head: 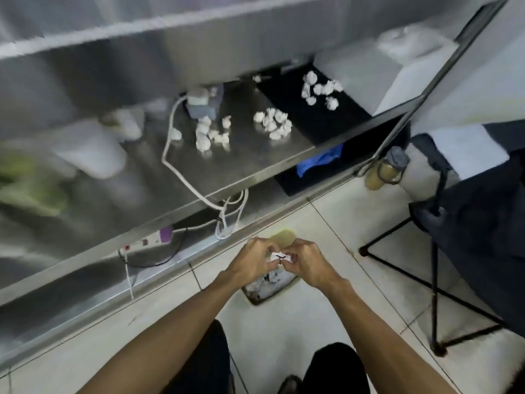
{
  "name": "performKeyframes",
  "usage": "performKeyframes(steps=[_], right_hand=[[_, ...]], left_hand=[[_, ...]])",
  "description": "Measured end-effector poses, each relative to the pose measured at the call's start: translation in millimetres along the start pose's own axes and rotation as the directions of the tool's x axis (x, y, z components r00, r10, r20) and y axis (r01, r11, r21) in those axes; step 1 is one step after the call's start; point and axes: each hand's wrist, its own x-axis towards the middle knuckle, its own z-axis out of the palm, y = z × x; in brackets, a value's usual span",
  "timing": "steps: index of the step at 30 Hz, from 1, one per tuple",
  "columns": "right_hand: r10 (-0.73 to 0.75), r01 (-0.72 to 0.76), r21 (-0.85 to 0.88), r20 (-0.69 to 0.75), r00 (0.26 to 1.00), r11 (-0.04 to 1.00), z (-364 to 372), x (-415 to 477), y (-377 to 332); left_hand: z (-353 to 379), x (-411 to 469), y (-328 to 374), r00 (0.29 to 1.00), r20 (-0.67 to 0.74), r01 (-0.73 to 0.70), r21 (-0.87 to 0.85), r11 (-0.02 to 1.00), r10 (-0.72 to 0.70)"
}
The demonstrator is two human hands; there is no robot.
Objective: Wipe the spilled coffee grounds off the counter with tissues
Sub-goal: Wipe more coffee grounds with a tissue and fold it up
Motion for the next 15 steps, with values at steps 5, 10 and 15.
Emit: performKeyframes(steps=[5,10,15], right_hand=[[0.094,-0.094,-0.028,0.031,0.995,0.995,61,14,49],[0.172,-0.172,-0.006,0.065,0.983,0.985,74,11,64],[0.239,-0.241,-0.081,-0.026,0.971,0.967,58,3,52]], left_hand=[[57,20,-56,0.996,0.018,0.082,0.029,0.996,-0.083],[71,29,-73,0.984,0.076,0.149,0.134,0.980,-0.160],[56,25,-62,0.980,0.140,0.118,0.170,0.978,-0.143]])
